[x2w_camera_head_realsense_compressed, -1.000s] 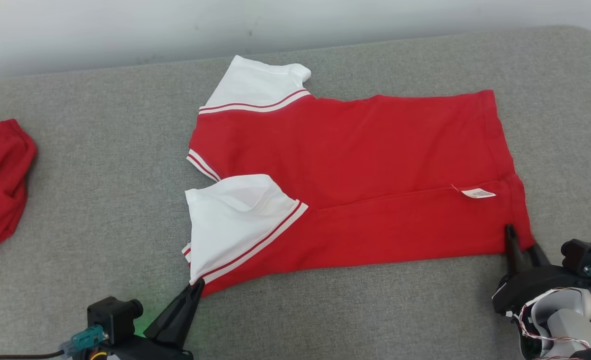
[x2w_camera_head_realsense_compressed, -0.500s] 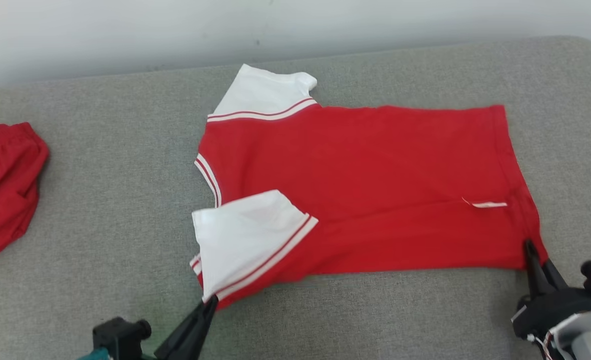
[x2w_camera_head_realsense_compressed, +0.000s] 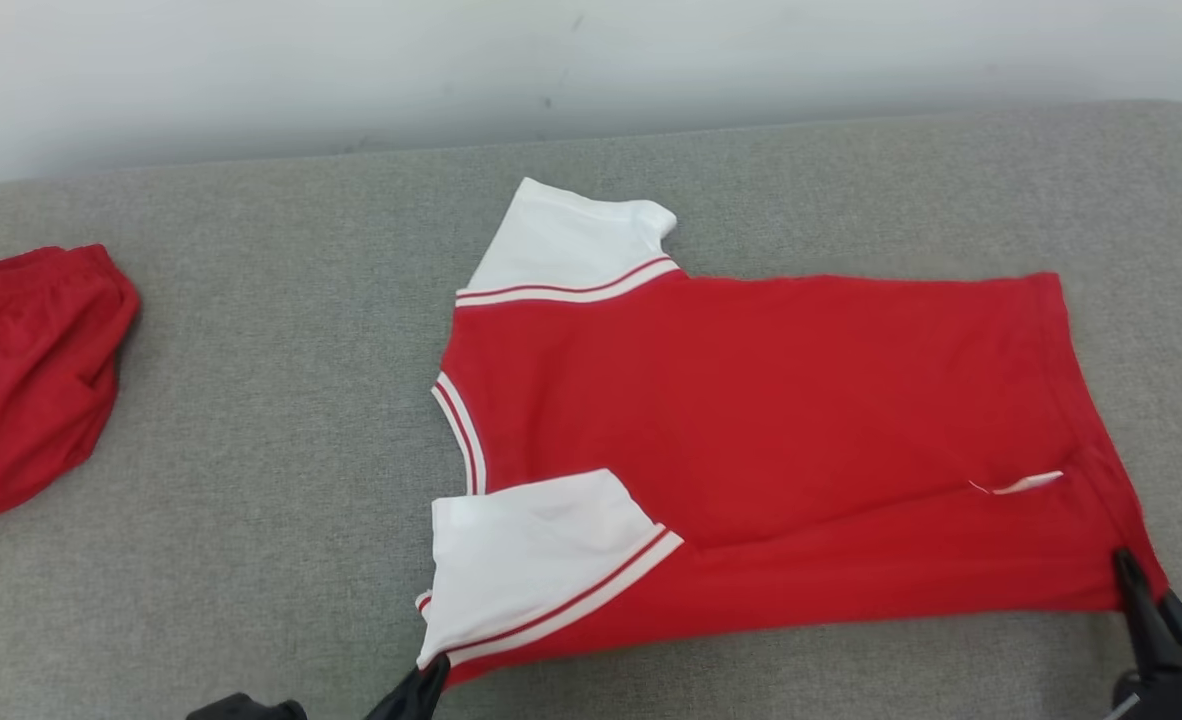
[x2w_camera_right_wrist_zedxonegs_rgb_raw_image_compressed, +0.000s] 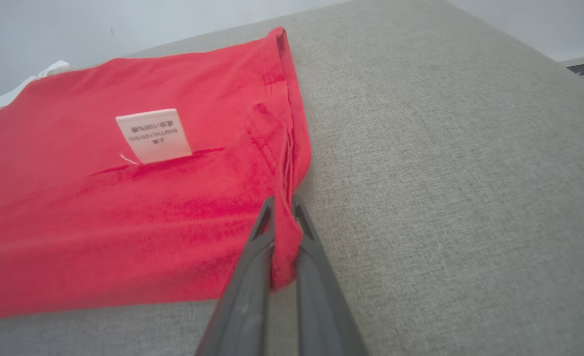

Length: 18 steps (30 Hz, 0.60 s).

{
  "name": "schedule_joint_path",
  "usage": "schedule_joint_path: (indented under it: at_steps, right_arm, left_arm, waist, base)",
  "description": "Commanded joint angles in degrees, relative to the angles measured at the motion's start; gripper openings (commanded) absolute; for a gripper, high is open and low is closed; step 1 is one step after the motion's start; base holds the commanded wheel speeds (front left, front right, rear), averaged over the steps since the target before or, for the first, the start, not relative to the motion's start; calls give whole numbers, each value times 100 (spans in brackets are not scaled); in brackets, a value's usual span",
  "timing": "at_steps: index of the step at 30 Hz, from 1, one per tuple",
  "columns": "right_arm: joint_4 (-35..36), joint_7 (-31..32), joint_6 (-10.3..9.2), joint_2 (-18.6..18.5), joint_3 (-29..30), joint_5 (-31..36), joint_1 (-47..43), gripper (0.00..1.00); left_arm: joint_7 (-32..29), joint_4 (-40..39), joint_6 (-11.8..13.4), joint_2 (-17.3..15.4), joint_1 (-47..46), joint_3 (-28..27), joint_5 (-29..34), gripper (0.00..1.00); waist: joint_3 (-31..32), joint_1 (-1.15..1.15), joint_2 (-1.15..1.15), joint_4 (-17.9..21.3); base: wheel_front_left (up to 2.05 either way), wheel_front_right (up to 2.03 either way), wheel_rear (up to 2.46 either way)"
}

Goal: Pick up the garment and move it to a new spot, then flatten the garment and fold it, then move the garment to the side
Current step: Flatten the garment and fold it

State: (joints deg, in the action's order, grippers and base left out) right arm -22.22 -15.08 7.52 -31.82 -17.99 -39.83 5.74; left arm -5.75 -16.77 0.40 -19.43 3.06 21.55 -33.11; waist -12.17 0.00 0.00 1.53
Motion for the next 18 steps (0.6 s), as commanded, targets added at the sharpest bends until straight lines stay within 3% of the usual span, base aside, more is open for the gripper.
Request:
schedule_joint_path:
  at_steps: [1,7,11,14,17,18]
  right_arm:
    - [48,1,-6,-131,-2,-73,-151,0]
    - [125,76,-6,-366,-31,-186,-314,0]
    - [-65,143,-6,-231,-129,-84,-87,0]
    - [-201,137,-6,-158,-195,-23,50,0]
    - [-329,100,-6,-101,-231,44,144,0]
    - [-336,98,-6,-102,-206,71,203,7]
  left_arm:
    - [-49,-56,28,-55,112,11,-37,0]
    - [-265,-80,40,-57,185,121,-163,0]
    - [-390,165,24,1,51,238,-187,2]
    - [-461,306,-11,51,-59,343,-173,26]
    - [-383,475,-57,107,-187,396,-101,40]
    - [-335,532,-64,137,-224,396,-77,47]
  waist:
    - [0,0,0,-18]
    - [-134,0,0,52]
    - [-232,0,0,116]
    - [-287,0,0,138]
    - [-302,0,0,151]
    - [-290,0,0,155]
  base:
    - [0,0,0]
    - [0,0,0]
    - [0,0,0]
    - [0,0,0]
    - [0,0,0]
    - [0,0,0]
